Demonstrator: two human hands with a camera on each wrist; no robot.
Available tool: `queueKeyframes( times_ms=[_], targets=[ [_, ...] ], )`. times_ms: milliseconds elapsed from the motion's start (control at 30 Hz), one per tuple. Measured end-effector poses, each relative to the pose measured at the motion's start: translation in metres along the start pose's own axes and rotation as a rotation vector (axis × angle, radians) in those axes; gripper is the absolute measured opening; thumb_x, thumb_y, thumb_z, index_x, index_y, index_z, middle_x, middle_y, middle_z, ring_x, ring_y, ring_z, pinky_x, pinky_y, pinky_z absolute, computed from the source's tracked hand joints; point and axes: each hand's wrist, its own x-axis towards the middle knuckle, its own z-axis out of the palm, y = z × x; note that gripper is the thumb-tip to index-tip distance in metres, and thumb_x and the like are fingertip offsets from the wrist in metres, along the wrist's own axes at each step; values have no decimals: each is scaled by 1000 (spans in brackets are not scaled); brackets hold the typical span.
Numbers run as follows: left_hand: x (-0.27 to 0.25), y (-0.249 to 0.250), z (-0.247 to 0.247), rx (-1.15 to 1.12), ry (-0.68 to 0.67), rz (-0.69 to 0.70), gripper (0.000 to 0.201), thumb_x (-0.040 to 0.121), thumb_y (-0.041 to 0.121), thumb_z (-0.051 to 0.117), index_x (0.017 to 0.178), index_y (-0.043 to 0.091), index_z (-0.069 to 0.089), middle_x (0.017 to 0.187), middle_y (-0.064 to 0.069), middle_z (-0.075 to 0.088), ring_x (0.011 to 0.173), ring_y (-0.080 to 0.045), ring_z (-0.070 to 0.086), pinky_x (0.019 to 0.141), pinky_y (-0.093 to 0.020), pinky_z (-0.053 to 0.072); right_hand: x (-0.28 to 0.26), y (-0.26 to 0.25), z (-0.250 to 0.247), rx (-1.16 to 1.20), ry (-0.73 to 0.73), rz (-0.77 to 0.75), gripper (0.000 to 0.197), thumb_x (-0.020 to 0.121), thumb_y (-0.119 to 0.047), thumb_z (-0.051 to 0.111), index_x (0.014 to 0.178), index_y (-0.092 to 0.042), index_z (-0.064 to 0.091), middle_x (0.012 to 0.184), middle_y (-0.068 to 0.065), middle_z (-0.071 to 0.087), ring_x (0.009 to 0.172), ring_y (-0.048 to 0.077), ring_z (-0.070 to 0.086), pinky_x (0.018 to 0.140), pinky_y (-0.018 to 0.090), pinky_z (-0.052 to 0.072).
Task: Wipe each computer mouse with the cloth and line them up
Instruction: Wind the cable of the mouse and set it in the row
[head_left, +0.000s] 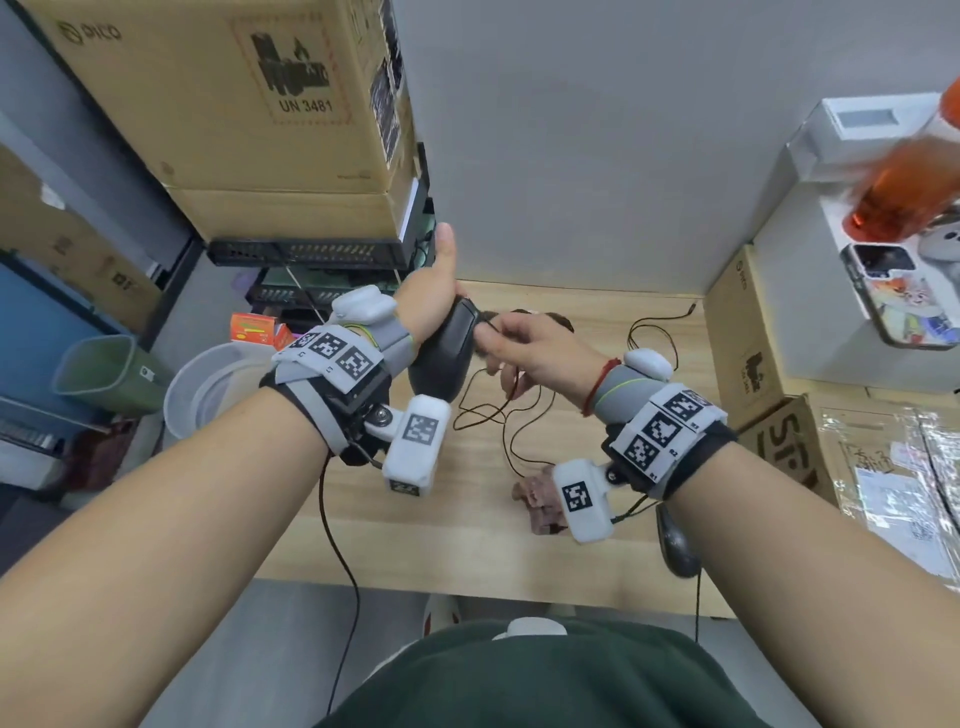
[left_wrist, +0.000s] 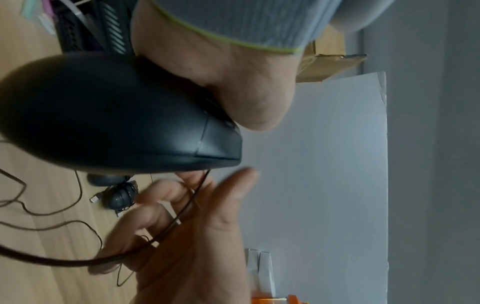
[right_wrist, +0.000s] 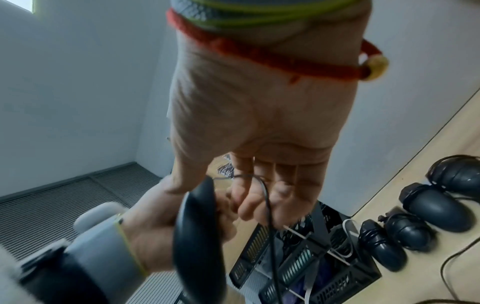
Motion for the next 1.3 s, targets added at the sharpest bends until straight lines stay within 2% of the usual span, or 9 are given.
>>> queueKeyframes(
  times_ms=[167, 300, 400, 533, 667, 833, 1133, 1233, 1300],
  targets=[
    [5, -2, 4, -23, 75, -28, 89, 93, 78, 14, 97, 8, 69, 111, -11, 70, 109, -30, 63, 106, -43, 43, 4, -2, 12, 34, 36, -25, 25, 90, -32, 72, 86, -12, 58, 76, 6, 53, 59, 15, 58, 51, 25, 44],
    [2, -14, -2, -319, -95, -68, 107, 68, 96, 42, 117, 6, 70, 108, -12, 75, 104, -29, 71, 100, -44, 53, 6, 2, 9, 132, 117, -40, 21, 96, -28, 64, 86, -12, 56, 74, 1, 60, 54, 13, 57, 49, 21, 40],
    [-12, -21, -2, -366, -304, -20, 87, 74, 80, 54, 118, 8, 71, 105, -6, 76, 96, -21, 73, 83, -33, 57, 8, 1, 5, 201, 216, -87, 23, 99, -24, 59, 78, -17, 54, 67, 3, 59, 49, 13, 54, 45, 20, 39],
    [-25, -34, 5, -357, -417, 51, 35, 90, 47, 65, 114, 22, 64, 91, 6, 71, 87, -9, 66, 82, -29, 52, 8, 0, 0, 189, 261, -97, 33, 106, -35, 43, 86, -13, 60, 55, 1, 54, 46, 12, 48, 47, 24, 38],
    [-31, -30, 7, -474, -424, 97, 15, 99, 30, 60, 109, 23, 67, 91, 5, 71, 80, -6, 66, 71, -21, 54, 11, 11, -3, 177, 302, -99, 42, 105, -36, 33, 102, -12, 68, 59, 6, 57, 51, 17, 45, 54, 25, 40],
    [-32, -22, 5, -642, -424, 52, 24, 98, 36, 60, 108, 15, 63, 105, -10, 62, 96, -23, 58, 83, -33, 48, 10, 24, -2, 56, 386, -86, 30, 105, -16, 41, 82, -23, 58, 56, -1, 47, 49, 14, 39, 50, 27, 36],
    [-27, -15, 17, -788, -454, 14, 35, 104, 37, 45, 110, 7, 61, 98, -17, 71, 105, -34, 70, 82, -42, 43, -4, 36, 14, -117, 145, 24, 47, 101, -51, 38, 74, -24, 65, 56, -9, 39, 41, 3, 35, 43, 24, 33],
    [-23, -20, 13, -795, -433, -8, 34, 105, 32, 44, 115, 2, 58, 100, -22, 68, 104, -39, 69, 96, -49, 51, -8, 41, 9, -195, 186, -14, 45, 105, -42, 40, 71, -23, 61, 47, -14, 38, 39, 2, 37, 43, 15, 30],
    [-21, -25, 9, -756, -427, -23, 37, 104, 30, 46, 124, 0, 55, 108, -24, 68, 105, -37, 70, 87, -41, 58, -10, 43, 5, -242, 228, -30, 41, 104, -38, 45, 68, -23, 60, 47, -13, 36, 38, 4, 37, 45, 21, 28]
  ],
)
